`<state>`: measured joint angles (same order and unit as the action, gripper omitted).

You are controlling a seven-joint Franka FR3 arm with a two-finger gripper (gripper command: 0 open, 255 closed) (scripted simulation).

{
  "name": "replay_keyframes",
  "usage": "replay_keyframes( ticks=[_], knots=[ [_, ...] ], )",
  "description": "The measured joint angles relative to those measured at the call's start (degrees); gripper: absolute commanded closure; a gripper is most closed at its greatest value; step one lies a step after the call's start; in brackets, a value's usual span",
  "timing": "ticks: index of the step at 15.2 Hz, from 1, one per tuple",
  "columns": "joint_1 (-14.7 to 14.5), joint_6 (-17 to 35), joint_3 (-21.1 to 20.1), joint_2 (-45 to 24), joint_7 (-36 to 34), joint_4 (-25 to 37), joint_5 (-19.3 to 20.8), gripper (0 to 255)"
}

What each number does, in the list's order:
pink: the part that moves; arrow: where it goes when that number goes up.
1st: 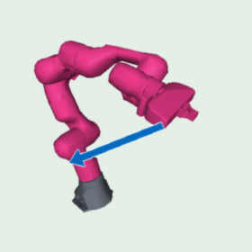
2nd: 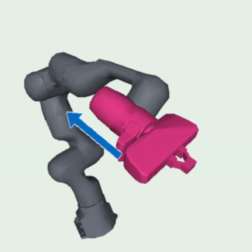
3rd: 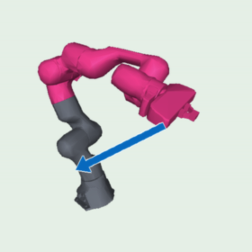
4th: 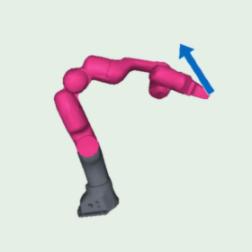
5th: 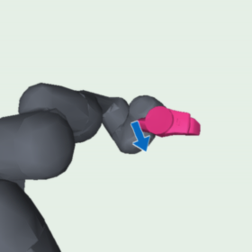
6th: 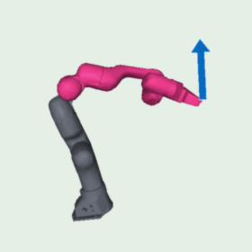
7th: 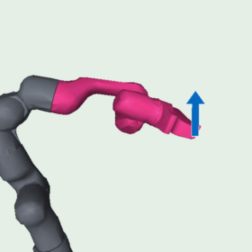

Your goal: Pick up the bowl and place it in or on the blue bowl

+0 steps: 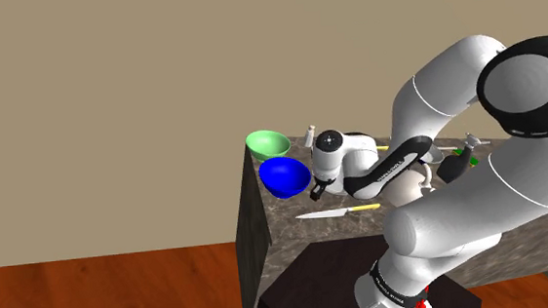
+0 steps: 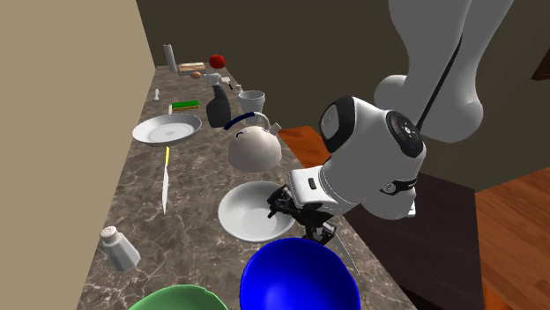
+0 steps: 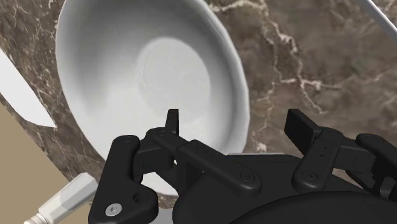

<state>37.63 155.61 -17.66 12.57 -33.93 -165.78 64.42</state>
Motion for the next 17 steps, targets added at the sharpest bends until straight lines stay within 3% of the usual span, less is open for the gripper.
replay_keyframes(
  ticks=[3, 4, 14, 17],
  knots=[
    [0.1, 0.0, 0.0, -0.2, -0.2, 0.1, 0.3, 0],
    [0.1, 0.0, 0.0, -0.2, -0.2, 0.1, 0.3, 255],
    [0.1, 0.0, 0.0, -0.1, -0.2, 0.1, 0.3, 255],
    [-1.3, -0.6, 0.7, 2.4, 3.9, -0.6, -4.1, 255]
  ],
)
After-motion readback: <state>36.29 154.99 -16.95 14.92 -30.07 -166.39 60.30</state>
